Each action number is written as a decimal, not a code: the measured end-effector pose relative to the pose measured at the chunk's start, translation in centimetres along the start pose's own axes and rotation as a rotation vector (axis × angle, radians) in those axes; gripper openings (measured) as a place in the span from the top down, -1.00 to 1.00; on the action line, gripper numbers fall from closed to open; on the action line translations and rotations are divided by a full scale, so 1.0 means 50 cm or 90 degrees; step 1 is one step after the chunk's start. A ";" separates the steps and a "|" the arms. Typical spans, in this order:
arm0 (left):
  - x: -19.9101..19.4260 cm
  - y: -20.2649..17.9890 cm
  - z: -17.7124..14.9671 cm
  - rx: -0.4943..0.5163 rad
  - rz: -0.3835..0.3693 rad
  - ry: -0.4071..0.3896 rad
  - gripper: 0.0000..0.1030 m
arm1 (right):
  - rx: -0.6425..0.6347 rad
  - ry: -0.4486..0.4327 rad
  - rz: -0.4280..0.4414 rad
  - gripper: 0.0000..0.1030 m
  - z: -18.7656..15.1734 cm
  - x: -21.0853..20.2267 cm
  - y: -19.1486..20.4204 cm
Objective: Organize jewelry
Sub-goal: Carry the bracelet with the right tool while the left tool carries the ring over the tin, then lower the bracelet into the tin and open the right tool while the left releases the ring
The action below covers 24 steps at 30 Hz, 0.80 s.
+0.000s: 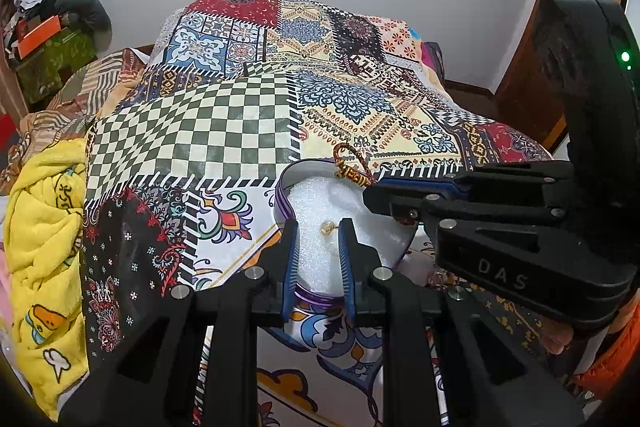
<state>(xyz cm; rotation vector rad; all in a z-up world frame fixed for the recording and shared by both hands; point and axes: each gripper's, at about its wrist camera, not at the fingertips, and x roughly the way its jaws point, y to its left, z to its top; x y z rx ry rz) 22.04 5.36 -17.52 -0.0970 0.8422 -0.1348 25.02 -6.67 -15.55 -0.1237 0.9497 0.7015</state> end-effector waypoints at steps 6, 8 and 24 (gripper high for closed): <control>-0.015 0.001 0.002 -0.005 0.005 -0.009 0.65 | 0.007 -0.005 -0.003 0.48 0.002 -0.012 -0.006; -0.023 0.002 0.002 -0.005 0.009 -0.011 0.65 | 0.009 -0.010 -0.003 0.48 0.003 -0.022 -0.007; -0.097 -0.020 -0.003 0.000 0.019 -0.031 0.64 | 0.023 -0.073 -0.058 0.47 -0.034 -0.158 -0.013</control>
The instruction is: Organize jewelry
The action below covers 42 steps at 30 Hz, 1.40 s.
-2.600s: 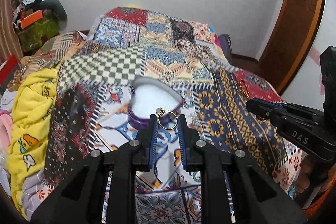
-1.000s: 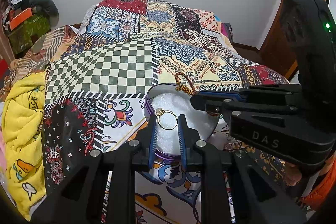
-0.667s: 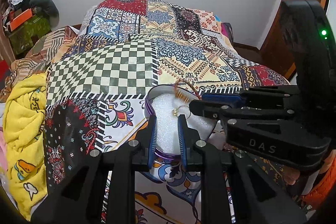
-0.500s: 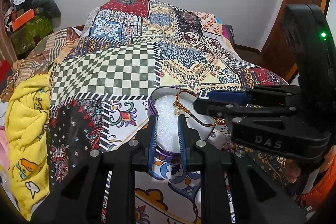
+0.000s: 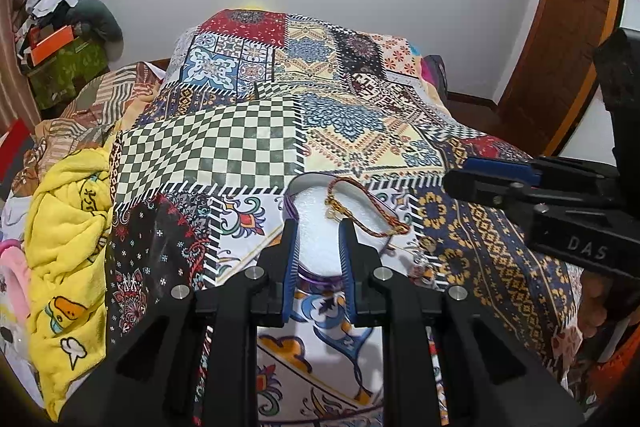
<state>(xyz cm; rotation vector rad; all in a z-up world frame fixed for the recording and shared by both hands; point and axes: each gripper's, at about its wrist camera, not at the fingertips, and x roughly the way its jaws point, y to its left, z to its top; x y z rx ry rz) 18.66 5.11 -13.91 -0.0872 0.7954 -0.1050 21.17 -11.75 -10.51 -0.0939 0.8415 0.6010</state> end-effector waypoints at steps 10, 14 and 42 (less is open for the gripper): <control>-0.009 -0.042 -0.041 0.015 -0.014 0.030 0.54 | 0.037 0.025 -0.028 0.47 -0.068 -0.033 -0.039; 0.006 -0.053 -0.063 0.012 -0.022 0.055 0.54 | 0.049 0.047 -0.022 0.47 -0.097 -0.029 -0.050; 0.079 -0.069 -0.128 0.004 -0.043 0.128 0.54 | 0.002 0.117 -0.003 0.88 -0.176 0.075 -0.009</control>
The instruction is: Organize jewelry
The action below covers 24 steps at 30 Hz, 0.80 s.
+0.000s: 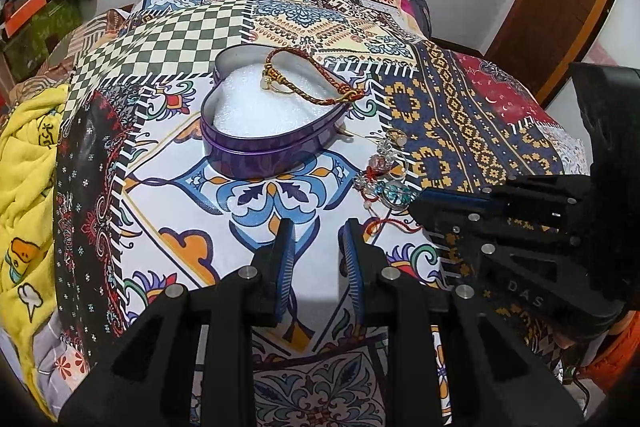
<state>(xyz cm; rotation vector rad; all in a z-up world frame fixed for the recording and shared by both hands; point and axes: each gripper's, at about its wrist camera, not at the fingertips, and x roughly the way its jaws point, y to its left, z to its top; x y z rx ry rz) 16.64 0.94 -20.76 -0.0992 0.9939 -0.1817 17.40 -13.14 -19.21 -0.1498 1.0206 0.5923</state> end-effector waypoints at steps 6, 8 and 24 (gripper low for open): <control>0.004 -0.006 0.006 -0.002 -0.016 0.007 0.53 | 0.029 -0.030 0.001 0.92 0.006 -0.027 -0.015; 0.008 -0.010 0.009 0.003 -0.018 0.009 0.53 | 0.033 -0.041 -0.005 0.92 0.009 -0.040 -0.019; 0.054 -0.045 0.047 0.050 -0.017 0.014 0.54 | 0.036 -0.019 -0.020 0.81 0.006 -0.061 -0.055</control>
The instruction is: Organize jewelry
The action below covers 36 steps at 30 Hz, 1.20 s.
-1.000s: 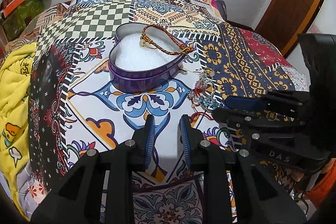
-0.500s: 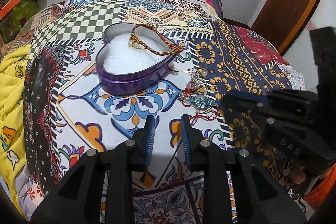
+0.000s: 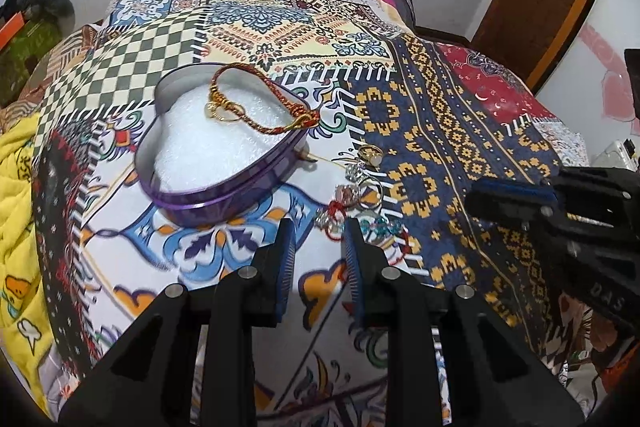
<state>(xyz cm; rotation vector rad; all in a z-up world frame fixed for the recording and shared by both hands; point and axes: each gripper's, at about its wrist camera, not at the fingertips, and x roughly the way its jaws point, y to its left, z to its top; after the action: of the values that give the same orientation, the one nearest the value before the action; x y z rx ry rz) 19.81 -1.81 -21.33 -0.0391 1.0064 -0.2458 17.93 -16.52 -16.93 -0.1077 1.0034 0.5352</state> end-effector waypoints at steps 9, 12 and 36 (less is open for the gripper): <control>0.019 0.002 0.009 0.005 0.001 -0.008 0.88 | 0.010 0.010 0.003 0.55 -0.013 0.003 -0.010; 0.018 0.010 0.011 -0.006 -0.009 -0.011 0.89 | 0.011 0.009 0.005 0.55 -0.007 0.003 -0.012; -0.050 0.074 -0.037 -0.017 0.028 -0.035 0.93 | 0.030 0.030 0.038 0.36 0.062 0.106 0.043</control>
<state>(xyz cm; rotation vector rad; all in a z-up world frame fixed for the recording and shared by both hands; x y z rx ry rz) 17.68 2.48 -20.80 -0.0478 0.9547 -0.1893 21.55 -11.65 -19.29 -0.0487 1.0676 0.5650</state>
